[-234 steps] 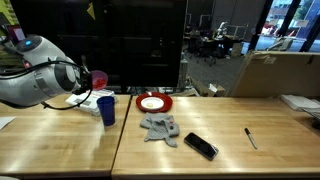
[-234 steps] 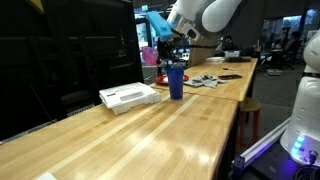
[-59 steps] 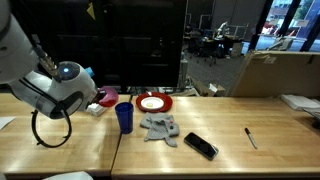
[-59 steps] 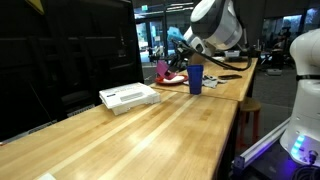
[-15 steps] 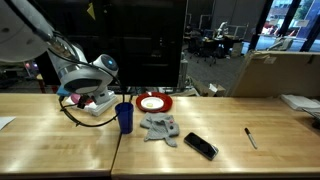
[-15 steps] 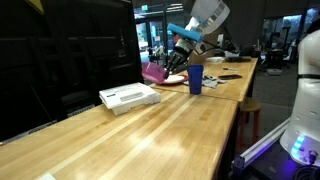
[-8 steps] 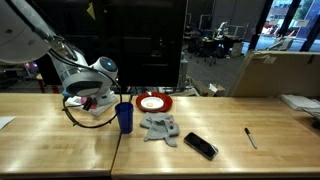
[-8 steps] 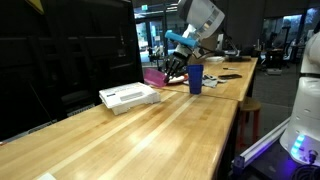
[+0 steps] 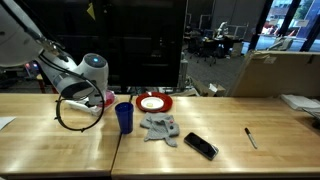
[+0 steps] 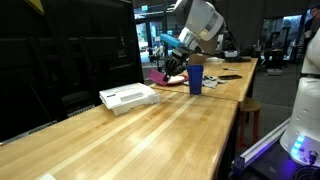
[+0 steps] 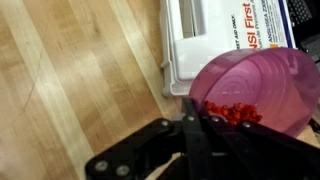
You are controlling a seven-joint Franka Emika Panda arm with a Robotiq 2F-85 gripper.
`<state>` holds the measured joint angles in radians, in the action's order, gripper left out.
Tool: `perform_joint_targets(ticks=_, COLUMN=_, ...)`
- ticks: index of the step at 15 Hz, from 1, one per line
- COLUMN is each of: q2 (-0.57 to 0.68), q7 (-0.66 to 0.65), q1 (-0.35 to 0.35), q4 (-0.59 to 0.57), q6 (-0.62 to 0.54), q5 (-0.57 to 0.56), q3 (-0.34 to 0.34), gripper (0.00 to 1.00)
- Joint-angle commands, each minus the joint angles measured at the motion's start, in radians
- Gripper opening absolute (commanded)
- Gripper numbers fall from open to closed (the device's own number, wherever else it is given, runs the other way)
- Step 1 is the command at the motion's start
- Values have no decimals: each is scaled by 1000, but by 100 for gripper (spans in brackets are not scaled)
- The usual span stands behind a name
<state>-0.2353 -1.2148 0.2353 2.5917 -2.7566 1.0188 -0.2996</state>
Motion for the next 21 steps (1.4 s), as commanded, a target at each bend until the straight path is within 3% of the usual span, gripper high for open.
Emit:
perform_joint_targets(ticks=1, q2=-2, q7=-176, q1=-23, q4=13, q6=-39, q5=-69, q3=-26, gripper=1)
perform_joint_targets(ticks=3, q2=-13, q7=-165, q1=1, q4=4, q6=-25, q5=-38, q3=-7, gripper=1)
perform_joint_targets(ticks=8, q2=-64, q7=190, q1=82, q4=-27, q6=-62, q5=302, q3=43, gripper=1)
perform_joint_targets(ticks=16, q2=-135, q7=369, q1=86, q4=-18, q6=-120, q5=783, q3=33, gripper=1)
perform_joint_targets(ticks=21, q2=-153, q7=437, q1=74, q4=-5, q6=-172, q5=976, q3=-7, gripper=1)
